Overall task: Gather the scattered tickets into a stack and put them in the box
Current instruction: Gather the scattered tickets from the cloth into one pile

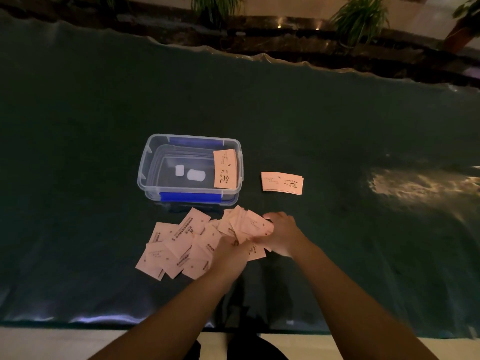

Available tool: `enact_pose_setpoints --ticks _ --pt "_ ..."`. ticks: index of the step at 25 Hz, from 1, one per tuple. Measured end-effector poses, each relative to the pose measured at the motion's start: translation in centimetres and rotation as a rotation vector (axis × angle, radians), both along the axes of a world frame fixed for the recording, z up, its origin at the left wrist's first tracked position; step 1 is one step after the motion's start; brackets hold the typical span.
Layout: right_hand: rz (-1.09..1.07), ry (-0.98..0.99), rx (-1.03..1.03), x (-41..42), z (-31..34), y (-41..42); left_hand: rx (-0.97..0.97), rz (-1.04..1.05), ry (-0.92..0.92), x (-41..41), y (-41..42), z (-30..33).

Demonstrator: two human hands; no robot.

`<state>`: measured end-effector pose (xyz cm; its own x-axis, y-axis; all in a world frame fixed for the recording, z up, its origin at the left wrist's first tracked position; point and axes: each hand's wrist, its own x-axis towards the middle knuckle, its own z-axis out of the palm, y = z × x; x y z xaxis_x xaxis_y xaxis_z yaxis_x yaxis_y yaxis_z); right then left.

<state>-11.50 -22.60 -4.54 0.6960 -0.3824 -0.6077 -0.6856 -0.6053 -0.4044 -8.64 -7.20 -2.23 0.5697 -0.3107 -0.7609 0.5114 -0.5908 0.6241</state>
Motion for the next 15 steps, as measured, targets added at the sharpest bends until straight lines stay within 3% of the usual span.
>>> enact_pose_setpoints --ticks 2,7,15 --pt "-0.025 -0.007 -0.003 0.4 -0.2 0.0 0.109 -0.032 0.038 -0.3 -0.4 0.4" --pt "-0.015 -0.006 -0.061 -0.5 -0.9 0.7 -0.050 -0.133 0.043 -1.2 -0.4 -0.3" --pt "-0.177 -0.046 0.051 -4.1 -1.1 1.4 -0.036 -0.287 -0.135 -3.3 -1.9 0.1"
